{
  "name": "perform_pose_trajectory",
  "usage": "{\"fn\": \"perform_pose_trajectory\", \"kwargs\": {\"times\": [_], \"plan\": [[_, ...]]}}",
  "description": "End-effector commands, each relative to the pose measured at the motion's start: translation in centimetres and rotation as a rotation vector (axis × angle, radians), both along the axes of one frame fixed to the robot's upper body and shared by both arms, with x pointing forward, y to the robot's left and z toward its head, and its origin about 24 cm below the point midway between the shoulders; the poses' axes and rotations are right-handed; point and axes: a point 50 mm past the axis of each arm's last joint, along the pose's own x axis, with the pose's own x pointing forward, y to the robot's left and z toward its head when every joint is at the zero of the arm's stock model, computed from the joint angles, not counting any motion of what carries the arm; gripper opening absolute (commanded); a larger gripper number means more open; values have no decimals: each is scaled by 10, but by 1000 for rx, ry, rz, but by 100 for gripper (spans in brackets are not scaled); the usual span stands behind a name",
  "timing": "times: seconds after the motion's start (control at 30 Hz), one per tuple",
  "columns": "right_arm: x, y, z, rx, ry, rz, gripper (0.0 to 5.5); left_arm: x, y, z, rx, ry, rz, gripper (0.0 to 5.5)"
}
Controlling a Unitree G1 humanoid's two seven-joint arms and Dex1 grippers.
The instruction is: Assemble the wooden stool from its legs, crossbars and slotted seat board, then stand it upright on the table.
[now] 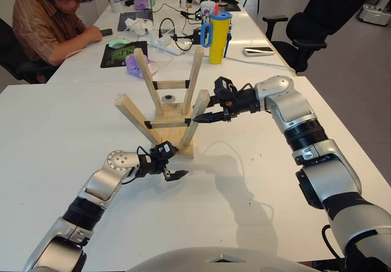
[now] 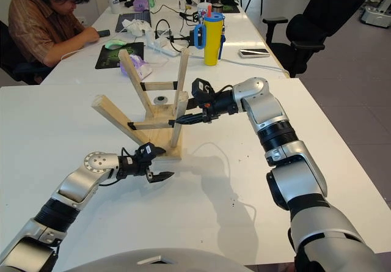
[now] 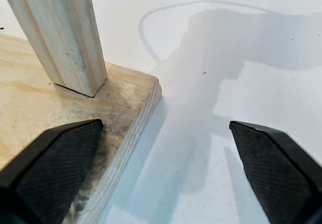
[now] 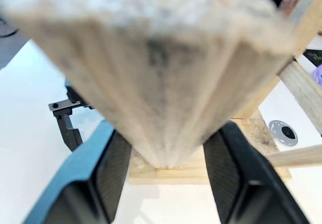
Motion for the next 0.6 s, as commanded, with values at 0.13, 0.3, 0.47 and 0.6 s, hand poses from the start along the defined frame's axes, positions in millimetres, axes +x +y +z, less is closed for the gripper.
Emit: {"fn": "perform_pose_trajectory", "kwargs": {"times": [0.13,0.3,0.47,0.6], "plan": [[-8,15,-16,34,34,35,240,-22,8,-43,88,187,40,468],[-2,7,-3,86,14,-26,303,-16,11,-46,113,176,81,468],[-5,-21,-8,-19,22,-106,333,-14,17,-52,159,175,141,468],[-15,-54,-12,-58,12,-200,333,-13,16,-54,161,174,159,468]]}}
